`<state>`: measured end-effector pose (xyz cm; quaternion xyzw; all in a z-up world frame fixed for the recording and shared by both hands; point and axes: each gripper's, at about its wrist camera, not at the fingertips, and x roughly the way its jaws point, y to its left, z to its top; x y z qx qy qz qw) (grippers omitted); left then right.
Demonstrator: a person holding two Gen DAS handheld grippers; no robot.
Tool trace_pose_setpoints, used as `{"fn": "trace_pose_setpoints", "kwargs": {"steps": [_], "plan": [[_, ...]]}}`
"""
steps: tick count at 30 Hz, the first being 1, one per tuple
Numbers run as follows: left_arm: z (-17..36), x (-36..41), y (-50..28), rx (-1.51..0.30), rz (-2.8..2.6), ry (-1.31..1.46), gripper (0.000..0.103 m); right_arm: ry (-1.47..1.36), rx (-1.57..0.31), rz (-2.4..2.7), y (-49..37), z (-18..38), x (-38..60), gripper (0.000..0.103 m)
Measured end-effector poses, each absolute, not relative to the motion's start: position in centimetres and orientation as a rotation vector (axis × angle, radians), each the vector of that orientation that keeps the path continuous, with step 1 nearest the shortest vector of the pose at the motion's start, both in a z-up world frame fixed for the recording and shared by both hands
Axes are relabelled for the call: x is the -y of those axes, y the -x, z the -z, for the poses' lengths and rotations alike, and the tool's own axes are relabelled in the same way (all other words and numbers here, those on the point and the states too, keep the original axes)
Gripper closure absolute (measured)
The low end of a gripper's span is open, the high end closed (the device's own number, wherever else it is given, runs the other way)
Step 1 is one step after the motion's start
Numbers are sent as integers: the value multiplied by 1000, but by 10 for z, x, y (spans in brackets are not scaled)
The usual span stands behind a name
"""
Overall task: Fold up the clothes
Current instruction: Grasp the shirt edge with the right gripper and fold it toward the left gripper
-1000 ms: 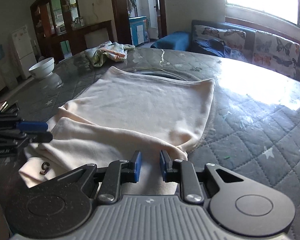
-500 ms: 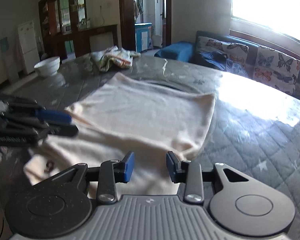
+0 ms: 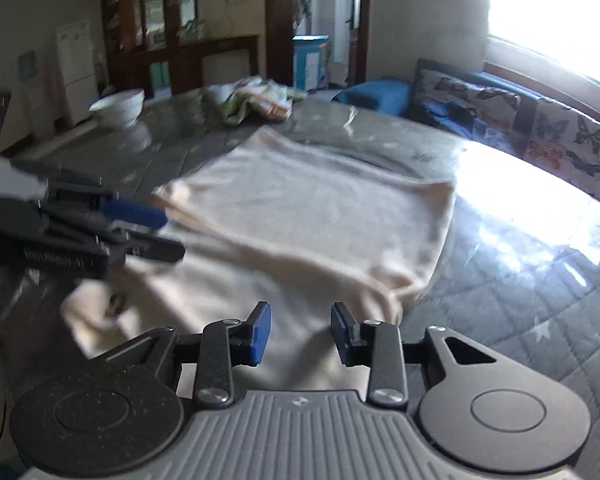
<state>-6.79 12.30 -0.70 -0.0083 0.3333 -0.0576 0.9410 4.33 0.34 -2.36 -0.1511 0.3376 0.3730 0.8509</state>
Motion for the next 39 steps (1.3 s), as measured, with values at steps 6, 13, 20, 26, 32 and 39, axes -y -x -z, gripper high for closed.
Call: {"fn": "trace_pose_setpoints", "kwargs": {"steps": [6,13,20,26,32,39], "plan": [[-6,-118,110,-661,174,-47,51,339,-687,-802,-23,18,5,68],[-11,-104,144,-674,252,-108,43,431,-682,-854,4,10,13,63],[0,-99,150,-691,233,-162,43,574,-637,-894,32,15,16,50],[10,-97,144,-708,192,-163,43,633,-597,-928,44,21,9,47],[11,-93,147,-657,186,-252,43,664,-562,-944,46,25,2,45],[13,-92,152,-638,238,-311,37,630,-564,-983,40,29,-9,64]]}}
